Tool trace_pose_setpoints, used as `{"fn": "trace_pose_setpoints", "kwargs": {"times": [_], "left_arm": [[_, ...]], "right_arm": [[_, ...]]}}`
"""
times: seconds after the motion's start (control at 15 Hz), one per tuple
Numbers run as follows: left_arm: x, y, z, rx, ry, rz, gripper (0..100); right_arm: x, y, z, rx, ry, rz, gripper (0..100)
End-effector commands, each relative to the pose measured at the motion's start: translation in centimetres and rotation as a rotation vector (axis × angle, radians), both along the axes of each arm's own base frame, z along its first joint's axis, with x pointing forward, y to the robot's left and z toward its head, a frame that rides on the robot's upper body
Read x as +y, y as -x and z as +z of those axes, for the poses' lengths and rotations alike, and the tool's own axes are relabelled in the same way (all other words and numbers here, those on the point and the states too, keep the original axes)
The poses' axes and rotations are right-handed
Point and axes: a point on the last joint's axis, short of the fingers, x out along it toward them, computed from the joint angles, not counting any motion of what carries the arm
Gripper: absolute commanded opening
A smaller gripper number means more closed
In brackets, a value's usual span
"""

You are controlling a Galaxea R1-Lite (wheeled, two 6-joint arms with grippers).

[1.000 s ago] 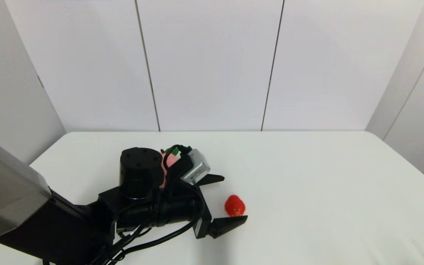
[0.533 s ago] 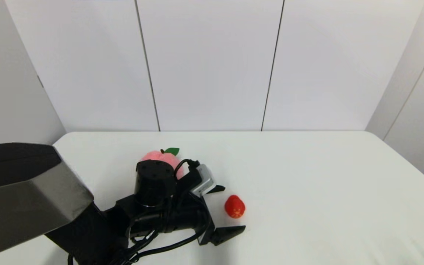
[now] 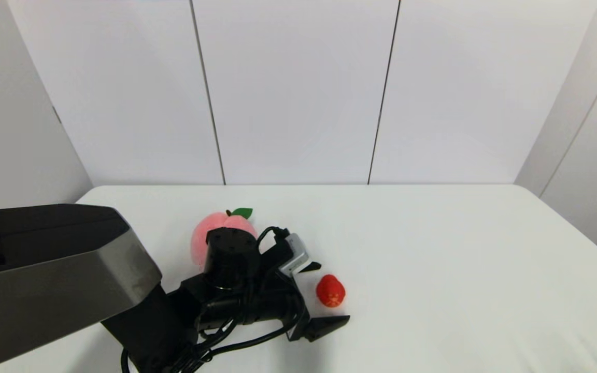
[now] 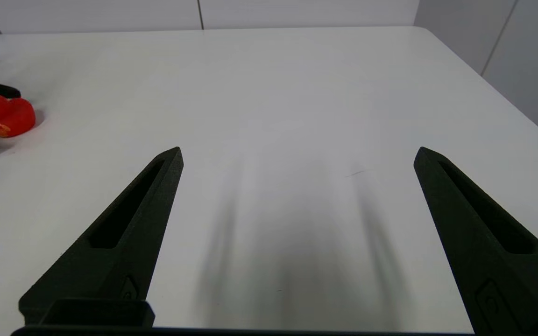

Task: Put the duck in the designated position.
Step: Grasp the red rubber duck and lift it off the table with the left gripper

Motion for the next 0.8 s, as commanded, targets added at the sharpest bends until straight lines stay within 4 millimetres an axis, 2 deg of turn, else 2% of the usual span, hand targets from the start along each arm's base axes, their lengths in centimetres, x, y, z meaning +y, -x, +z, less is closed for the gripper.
{"fn": "trace_pose_setpoints", "kwargs": {"times": [0.07, 0.8], "left_arm": [[-0.67, -0.74, -0.02, -0.016, 0.016, -0.003, 100], [-0.54, -0.60, -0.19, -0.001, 0.003, -0.002, 100]], "right_arm": [[0.00, -0.01, 0.02, -0.001, 0.000, 0.000, 100], [0.00, -0.01, 0.01, 0.001, 0.000, 0.000, 100]]}}
